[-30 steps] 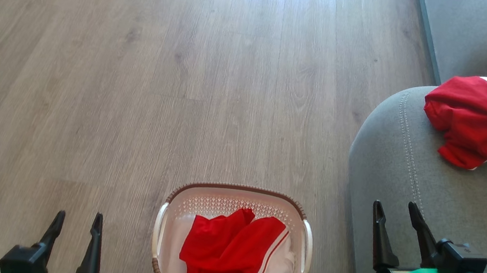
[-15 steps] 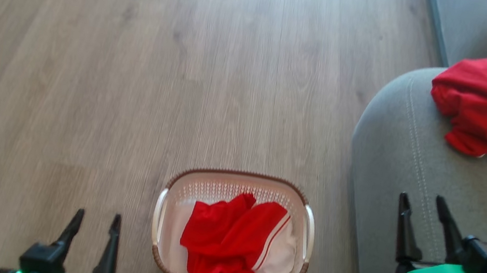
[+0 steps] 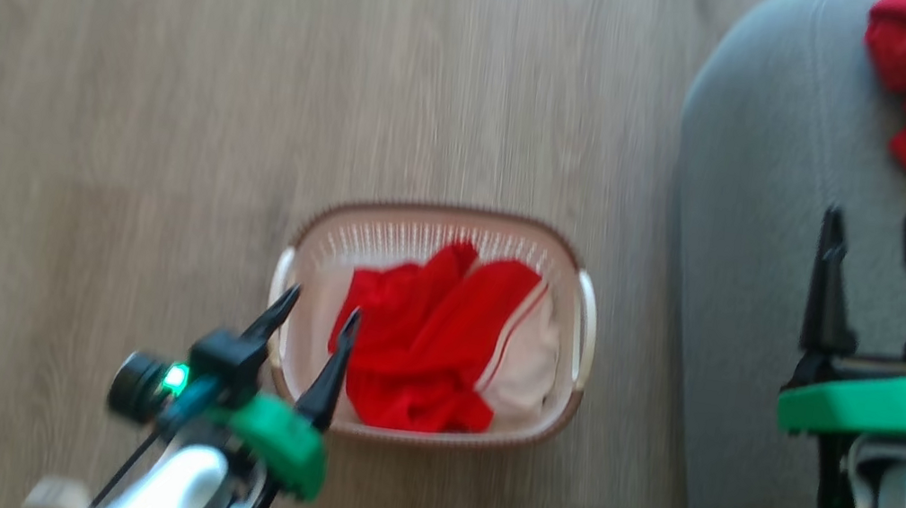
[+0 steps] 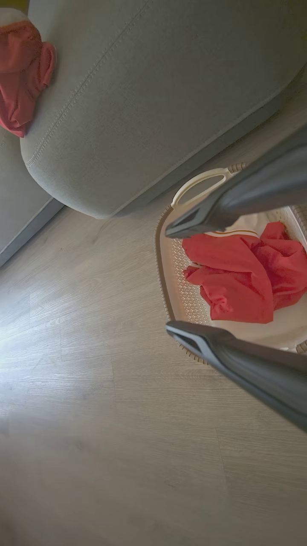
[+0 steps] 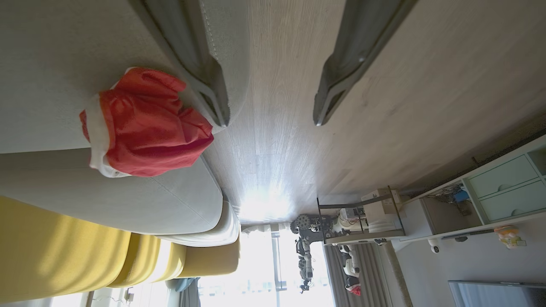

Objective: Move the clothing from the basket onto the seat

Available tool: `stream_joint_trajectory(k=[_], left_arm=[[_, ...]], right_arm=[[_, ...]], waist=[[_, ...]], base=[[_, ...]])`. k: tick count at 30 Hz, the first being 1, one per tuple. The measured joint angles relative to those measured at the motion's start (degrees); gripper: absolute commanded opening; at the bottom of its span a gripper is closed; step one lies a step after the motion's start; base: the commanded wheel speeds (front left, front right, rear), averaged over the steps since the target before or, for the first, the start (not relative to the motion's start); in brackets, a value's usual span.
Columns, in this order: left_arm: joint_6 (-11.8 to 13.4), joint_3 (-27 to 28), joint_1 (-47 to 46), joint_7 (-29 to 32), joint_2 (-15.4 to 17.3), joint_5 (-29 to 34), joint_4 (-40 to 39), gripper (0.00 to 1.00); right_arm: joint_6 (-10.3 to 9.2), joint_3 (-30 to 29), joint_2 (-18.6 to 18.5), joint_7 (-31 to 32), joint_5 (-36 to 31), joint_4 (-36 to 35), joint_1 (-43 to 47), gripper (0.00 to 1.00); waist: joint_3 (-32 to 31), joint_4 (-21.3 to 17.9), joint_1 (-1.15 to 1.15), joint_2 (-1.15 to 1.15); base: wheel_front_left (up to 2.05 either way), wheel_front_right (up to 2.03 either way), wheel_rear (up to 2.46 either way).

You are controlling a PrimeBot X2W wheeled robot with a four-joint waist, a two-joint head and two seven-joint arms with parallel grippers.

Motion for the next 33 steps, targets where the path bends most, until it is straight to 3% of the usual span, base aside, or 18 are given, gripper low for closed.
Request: stream_joint_trajectory(k=[6, 12, 21, 33], left_arm=[[-4.3, -3.2, -11.3, 0.5, -4.2, 1.7, 11.0, 1.0], [-7.1, -5.8, -20.1, 1.0, -6.1, 3.6, 22.8, 1.0], [-7.7, -9.0, -30.1, 1.0, -7.3, 6.1, 35.4, 1.0], [-7.1, -9.9, -37.5, 2.4, -7.5, 5.2, 44.0, 1.0]], right_arm=[[0.0, 0.6, 0.0, -0.1, -0.5, -2.7, -5.5, 1.0], [0.0, 2.9, -0.1, -0.1, -0.3, -5.3, -12.4, 1.0], [0.0, 8.8, -0.1, -0.2, 0.7, -10.7, -18.3, 1.0], [0.0, 11.7, -0.2, -0.3, 0.9, -15.2, -20.9, 1.0]], waist=[[8.7, -1.1, 0.0, 0.0], [17.3, -2.8, 0.0, 0.0], [28.0, -6.7, 0.01, 0.0], [37.0, -11.1, 0.01, 0.0]], base=[[0.0, 0.0, 0.0], [0.0, 0.0, 0.0], [0.0, 0.0, 0.0], [0.0, 0.0, 0.0]])
